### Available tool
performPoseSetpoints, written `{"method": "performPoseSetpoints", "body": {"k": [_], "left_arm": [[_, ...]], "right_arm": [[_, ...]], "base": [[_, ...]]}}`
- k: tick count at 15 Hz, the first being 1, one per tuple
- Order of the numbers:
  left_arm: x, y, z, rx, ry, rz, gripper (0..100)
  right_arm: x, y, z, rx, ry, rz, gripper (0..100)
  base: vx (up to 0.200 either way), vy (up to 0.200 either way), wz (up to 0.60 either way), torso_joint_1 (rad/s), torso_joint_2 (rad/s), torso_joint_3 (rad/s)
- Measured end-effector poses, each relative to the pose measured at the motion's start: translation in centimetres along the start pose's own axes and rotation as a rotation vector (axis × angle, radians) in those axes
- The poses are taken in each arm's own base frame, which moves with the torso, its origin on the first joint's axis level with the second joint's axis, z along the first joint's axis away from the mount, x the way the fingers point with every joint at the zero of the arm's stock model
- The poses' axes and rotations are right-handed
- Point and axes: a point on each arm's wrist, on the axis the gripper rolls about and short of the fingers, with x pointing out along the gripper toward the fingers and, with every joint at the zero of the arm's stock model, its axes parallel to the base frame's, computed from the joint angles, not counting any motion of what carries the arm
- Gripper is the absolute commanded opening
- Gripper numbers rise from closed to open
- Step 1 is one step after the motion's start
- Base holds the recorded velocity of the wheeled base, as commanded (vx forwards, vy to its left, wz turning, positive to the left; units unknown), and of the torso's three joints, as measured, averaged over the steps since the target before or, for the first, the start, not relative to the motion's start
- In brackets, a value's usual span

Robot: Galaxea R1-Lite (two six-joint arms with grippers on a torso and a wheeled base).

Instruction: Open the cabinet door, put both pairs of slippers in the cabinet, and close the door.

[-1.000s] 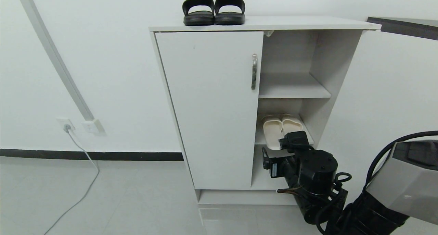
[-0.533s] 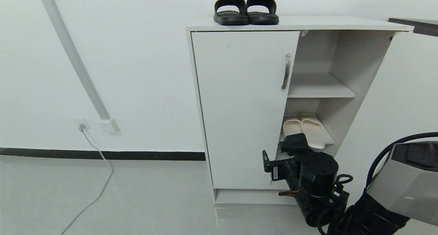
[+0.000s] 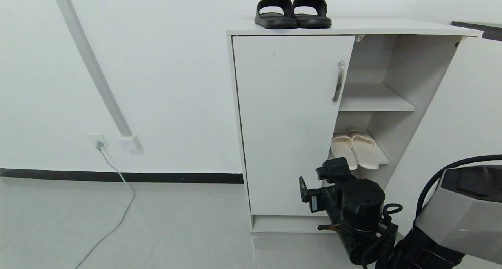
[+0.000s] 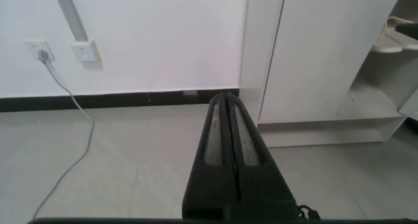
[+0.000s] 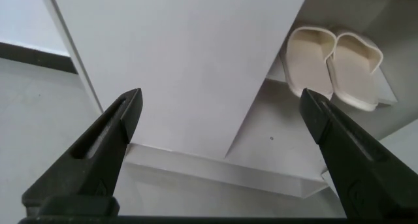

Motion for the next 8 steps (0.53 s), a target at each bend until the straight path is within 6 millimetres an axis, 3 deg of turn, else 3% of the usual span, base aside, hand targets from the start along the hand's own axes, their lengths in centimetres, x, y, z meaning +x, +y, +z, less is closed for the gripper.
{"method": "performPoseSetpoints", "body": {"k": [6, 8], "left_arm": [[0.00, 0.00, 0.00, 0.000, 0.000, 0.001, 0], [0.00, 0.00, -0.01, 0.000, 0.001, 0.000, 0]], "right_arm": [[-0.03, -0.07, -0.36, -0.007, 0.009, -0.002, 100], [-0.04, -0.04, -0.44, -0.009, 0.012, -0.001, 100]], "base": [[0.000, 0.000, 0.00, 0.000, 0.00, 0.000], [0.000, 0.000, 0.00, 0.007, -0.23, -0.252]]}}
